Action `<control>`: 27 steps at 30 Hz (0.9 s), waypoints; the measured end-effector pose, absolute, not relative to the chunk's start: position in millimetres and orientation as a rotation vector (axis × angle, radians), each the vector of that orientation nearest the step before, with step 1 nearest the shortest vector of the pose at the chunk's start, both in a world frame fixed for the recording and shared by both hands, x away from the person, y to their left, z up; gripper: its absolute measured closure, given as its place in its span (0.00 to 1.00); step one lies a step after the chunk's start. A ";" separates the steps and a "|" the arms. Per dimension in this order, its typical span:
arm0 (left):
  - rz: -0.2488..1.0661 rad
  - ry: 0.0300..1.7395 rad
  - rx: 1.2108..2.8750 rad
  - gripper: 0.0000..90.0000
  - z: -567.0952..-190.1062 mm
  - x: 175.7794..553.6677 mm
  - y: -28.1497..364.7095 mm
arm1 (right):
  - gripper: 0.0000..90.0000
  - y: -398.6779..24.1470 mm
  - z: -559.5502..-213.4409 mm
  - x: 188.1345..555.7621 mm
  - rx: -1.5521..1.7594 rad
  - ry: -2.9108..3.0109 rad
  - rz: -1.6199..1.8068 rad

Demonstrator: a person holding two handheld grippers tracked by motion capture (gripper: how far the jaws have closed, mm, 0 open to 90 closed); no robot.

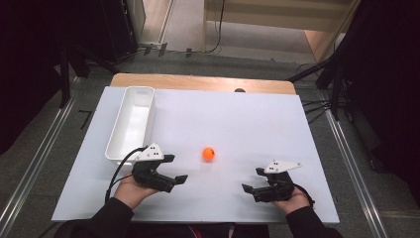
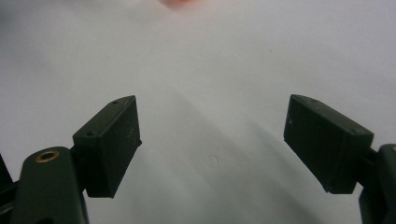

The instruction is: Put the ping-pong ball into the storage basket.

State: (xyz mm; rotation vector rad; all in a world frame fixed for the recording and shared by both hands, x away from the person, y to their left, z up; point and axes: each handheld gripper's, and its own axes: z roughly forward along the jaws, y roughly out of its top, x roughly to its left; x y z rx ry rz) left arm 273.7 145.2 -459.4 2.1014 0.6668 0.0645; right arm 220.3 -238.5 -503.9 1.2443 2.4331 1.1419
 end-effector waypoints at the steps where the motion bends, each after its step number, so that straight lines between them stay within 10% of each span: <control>1: 0.064 0.667 2.101 0.15 -459.4 273.7 145.2 | 0.19 -238.5 -503.9 220.3 1.244 2.433 1.142; 27: 0.060 0.677 2.092 0.15 -454.1 291.1 121.3 | 0.19 -237.5 -503.7 220.8 1.244 2.439 1.143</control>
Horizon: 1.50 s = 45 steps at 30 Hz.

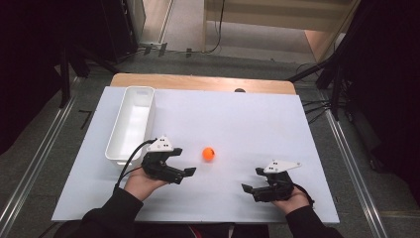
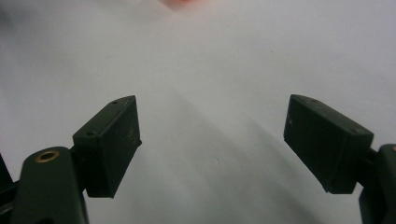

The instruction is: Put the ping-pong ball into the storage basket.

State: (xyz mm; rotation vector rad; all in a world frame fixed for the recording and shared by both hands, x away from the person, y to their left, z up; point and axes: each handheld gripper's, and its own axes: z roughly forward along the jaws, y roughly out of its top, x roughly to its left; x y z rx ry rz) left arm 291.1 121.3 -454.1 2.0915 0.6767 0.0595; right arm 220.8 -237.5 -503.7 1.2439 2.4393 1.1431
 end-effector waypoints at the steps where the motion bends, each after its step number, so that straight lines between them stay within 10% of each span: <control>1: 0.068 0.675 2.103 0.15 -454.0 292.0 120.1 | 0.19 -237.4 -503.7 220.7 1.244 2.437 1.145; 45: 0.078 0.642 2.123 0.00 -453.0 319.7 81.1 | 0.19 -238.3 -502.4 221.3 1.235 2.435 1.147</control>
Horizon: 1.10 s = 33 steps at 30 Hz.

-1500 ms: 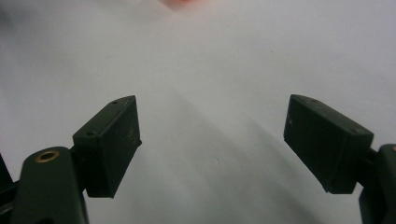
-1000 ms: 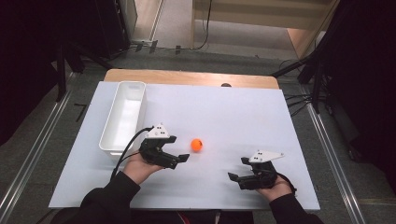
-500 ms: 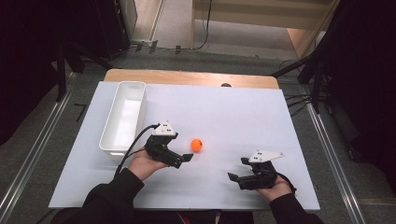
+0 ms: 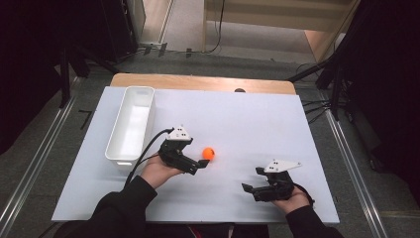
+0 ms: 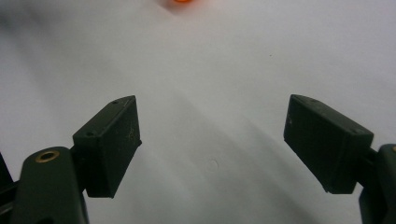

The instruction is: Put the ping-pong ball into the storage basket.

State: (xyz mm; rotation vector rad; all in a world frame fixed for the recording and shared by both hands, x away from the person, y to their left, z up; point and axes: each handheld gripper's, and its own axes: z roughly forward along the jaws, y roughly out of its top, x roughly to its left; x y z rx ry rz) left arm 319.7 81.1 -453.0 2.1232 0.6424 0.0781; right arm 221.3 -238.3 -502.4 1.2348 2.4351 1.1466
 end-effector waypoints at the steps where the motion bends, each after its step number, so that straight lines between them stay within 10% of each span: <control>1: 0.079 0.642 2.121 0.00 -453.4 320.4 80.3 | 0.19 -238.4 -502.4 221.3 1.233 2.436 1.147; 33: 0.115 0.656 2.116 0.00 -459.8 337.2 55.9 | 0.19 -237.9 -502.3 220.6 1.241 2.445 1.154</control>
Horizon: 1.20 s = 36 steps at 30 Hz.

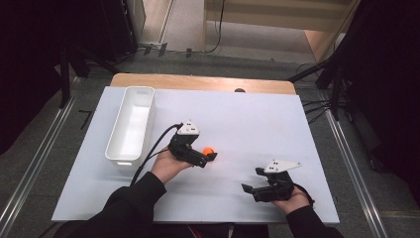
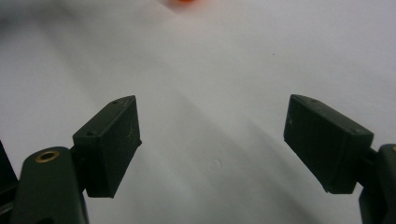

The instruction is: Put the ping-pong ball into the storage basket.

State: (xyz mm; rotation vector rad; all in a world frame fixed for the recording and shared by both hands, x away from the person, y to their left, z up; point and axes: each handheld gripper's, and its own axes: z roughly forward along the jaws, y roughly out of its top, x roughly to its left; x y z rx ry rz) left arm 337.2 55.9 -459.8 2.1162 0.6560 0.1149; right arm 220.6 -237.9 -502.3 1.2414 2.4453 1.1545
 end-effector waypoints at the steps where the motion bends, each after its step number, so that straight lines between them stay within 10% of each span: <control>1: 0.115 0.656 2.116 0.00 -459.8 337.2 55.9 | 0.19 -237.9 -502.3 220.6 1.241 2.445 1.154; 36: 0.145 0.707 2.127 0.07 -476.8 341.1 39.5 | 0.19 -237.9 -501.6 220.1 1.233 2.443 1.163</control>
